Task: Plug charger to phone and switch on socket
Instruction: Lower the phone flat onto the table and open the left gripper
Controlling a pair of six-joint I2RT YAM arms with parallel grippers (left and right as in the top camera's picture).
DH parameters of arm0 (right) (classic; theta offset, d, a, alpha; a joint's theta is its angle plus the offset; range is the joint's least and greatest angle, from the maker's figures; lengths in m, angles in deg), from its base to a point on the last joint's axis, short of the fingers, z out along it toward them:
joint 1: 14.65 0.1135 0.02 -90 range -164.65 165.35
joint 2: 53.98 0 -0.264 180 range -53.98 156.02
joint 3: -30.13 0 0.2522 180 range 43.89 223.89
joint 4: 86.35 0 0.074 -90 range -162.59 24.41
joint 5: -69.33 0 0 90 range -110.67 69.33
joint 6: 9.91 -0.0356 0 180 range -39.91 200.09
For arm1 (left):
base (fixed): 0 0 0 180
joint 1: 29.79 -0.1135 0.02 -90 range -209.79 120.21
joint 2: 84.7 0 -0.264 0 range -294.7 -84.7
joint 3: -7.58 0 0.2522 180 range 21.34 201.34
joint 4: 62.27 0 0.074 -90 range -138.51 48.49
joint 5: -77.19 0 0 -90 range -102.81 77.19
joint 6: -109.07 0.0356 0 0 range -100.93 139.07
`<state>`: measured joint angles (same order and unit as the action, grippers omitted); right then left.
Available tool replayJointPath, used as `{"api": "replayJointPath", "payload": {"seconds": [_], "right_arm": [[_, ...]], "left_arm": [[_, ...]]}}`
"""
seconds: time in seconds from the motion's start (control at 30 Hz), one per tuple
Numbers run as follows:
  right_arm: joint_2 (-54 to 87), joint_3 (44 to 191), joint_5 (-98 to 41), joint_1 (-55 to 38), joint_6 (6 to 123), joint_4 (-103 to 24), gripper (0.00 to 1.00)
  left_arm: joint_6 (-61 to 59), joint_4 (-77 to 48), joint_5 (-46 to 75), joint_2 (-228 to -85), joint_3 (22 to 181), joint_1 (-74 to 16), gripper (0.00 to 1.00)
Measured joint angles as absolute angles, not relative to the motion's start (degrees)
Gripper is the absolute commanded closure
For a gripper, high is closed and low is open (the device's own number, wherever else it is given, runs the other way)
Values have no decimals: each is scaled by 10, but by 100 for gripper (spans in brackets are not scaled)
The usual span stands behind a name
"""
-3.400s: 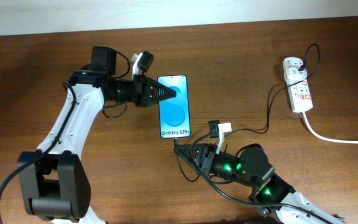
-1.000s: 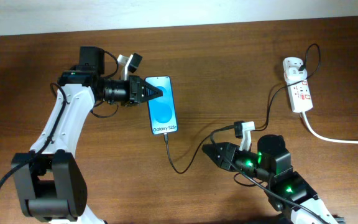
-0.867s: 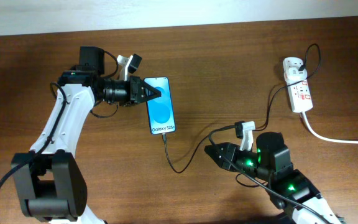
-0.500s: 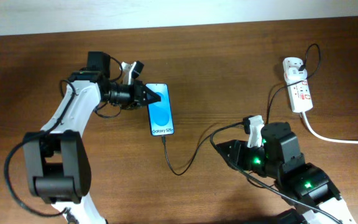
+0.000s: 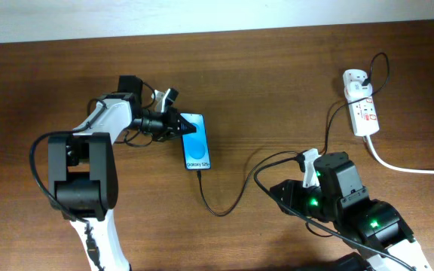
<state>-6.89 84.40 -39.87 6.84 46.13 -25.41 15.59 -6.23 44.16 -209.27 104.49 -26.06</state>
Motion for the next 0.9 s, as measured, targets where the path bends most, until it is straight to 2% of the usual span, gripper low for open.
{"api": "replayJointPath", "payload": {"seconds": [0.9], "right_arm": [[-69,844,-386,68,463,-248,66]], "left_arm": [[154,-74,395,-2101,1045,-261,100]]}}
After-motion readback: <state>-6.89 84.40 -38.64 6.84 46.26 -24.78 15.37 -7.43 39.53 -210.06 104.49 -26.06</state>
